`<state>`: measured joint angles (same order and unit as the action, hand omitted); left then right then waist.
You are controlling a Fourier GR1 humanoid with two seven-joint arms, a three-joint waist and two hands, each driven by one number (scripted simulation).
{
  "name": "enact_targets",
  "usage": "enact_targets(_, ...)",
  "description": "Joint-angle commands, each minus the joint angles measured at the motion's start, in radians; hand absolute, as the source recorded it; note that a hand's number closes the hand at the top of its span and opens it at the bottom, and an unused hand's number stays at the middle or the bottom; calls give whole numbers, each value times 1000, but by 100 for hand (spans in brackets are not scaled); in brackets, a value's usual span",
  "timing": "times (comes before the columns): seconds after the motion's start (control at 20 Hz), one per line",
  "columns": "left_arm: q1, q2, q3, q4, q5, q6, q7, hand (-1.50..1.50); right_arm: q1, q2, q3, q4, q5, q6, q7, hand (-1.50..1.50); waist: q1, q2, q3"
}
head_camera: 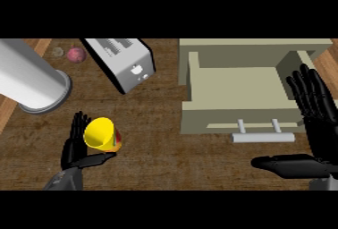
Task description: Pick up the cup, place it into the drawer and close the drawer
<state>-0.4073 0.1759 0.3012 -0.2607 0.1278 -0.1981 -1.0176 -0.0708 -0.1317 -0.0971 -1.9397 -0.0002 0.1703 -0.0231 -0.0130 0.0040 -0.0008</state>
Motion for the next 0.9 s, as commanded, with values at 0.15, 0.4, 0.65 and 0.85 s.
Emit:
enact_targets(0.15, -48, -32, -1, -9, 23, -158, -52, 150, -51, -14, -11, 4, -18, 5, 48, -150, -3, 3, -2)
enact_targets(0.4, -6, -18, -20, -17, 26, -301, -65, 150, 13, 8, -12, 61, -8, 14, -56, -150, -1, 5, -2)
enact_targets(0.65, -5, -71, -38, -90, 31, -272, -83, 150, -22, 3, 14, 18, 19, -2, 14, -150, 8, -3, -1)
enact_targets(0.85, -3, -93, -39, -122, 26, -199, -143, 150, -20, 7, 7, 13, 22, -11, 7, -150, 5, -1, -1)
